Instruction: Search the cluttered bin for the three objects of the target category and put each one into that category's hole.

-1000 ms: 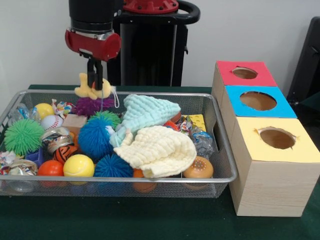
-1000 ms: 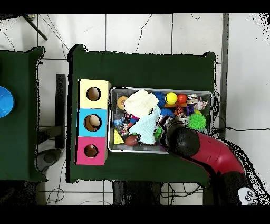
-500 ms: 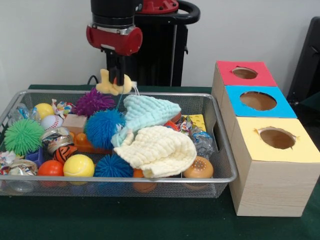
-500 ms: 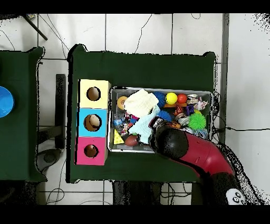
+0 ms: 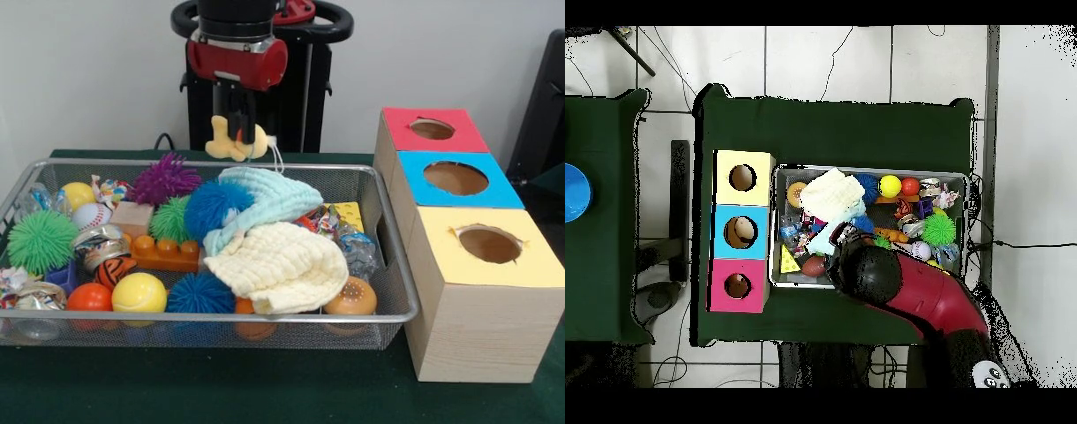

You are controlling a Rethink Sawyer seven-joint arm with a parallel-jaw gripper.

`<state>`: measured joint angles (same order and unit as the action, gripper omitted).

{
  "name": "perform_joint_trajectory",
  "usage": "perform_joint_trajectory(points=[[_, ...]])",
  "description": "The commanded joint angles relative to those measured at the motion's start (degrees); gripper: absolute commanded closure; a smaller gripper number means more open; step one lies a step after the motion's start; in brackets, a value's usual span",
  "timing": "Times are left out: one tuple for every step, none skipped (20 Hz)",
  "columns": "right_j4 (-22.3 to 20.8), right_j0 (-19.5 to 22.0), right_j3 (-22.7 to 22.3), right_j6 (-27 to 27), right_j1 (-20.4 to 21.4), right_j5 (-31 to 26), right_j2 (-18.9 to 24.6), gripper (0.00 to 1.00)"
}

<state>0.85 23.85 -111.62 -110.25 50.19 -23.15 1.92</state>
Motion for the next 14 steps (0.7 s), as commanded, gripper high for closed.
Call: perform_joint_trajectory(points=[[4.5,-2.0,-4.7,-12.0,1.6,-4.3,0.0,1.0],[4.6,-2.2,-4.8,-12.0,1.5,-4.0,-0.2,1.0],[4.8,-2.5,-4.8,-11.9,1.2,-3.7,-0.4,1.0],[4.8,-2.6,-4.8,-11.7,1.1,-3.6,-0.6,1.0],[4.8,-2.2,-4.4,-11.0,0.6,-3.4,-0.4,1.0],[4.8,-2.0,-4.4,-10.5,0.2,-3.1,-0.3,1.0],[4.9,-1.7,-4.3,-9.9,0.0,-3.0,-0.1,1.0],[5.0,-1.4,-4.2,-9.4,-0.3,-3.0,0.1,1.0],[4.6,-1.3,-3.9,-8.8,-0.4,-3.0,0.1,1.0],[4.6,-1.2,-3.7,-8.5,-0.3,-3.4,0.2,1.0],[4.4,-1.4,-3.4,-8.5,-0.5,-3.5,0.1,1.0],[4.3,-1.4,-3.2,-8.4,-0.8,-3.4,0.1,1.0],[3.9,-1.5,-2.5,-8.3,-1.6,-2.9,0.0,1.0],[3.6,-1.6,-1.9,-8.1,-2.1,-2.7,-0.2,1.0]])
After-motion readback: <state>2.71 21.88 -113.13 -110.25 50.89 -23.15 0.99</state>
